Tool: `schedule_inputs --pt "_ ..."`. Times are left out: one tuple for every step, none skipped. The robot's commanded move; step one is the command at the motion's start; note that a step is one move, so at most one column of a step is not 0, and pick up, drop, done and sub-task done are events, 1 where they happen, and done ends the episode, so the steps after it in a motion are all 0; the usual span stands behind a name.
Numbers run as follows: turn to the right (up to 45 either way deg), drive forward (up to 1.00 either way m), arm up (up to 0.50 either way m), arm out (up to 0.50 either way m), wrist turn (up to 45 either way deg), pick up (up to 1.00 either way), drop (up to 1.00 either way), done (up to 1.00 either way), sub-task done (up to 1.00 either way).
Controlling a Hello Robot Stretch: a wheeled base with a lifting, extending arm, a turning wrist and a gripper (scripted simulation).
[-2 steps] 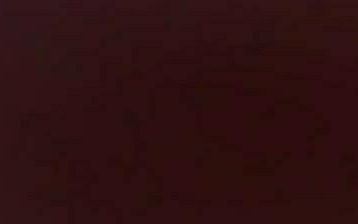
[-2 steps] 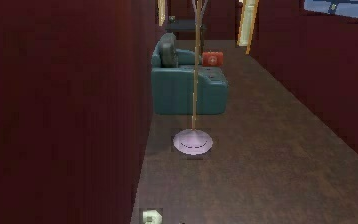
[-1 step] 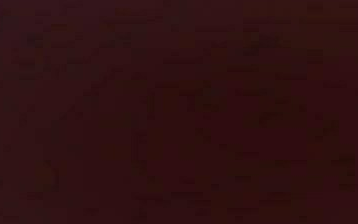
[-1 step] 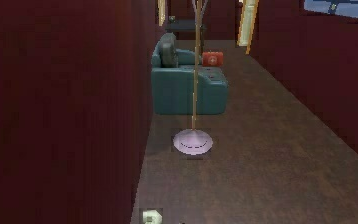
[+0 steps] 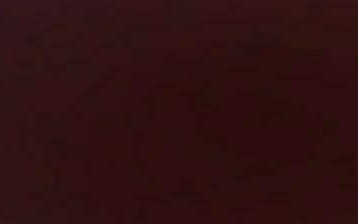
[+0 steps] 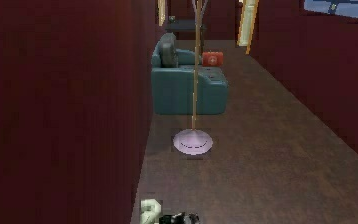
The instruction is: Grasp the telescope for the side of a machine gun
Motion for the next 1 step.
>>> schedule_inputs --pt "0.0 0.0 0.0 0.0 0.0 0.0 0.0 1.0 0.0"
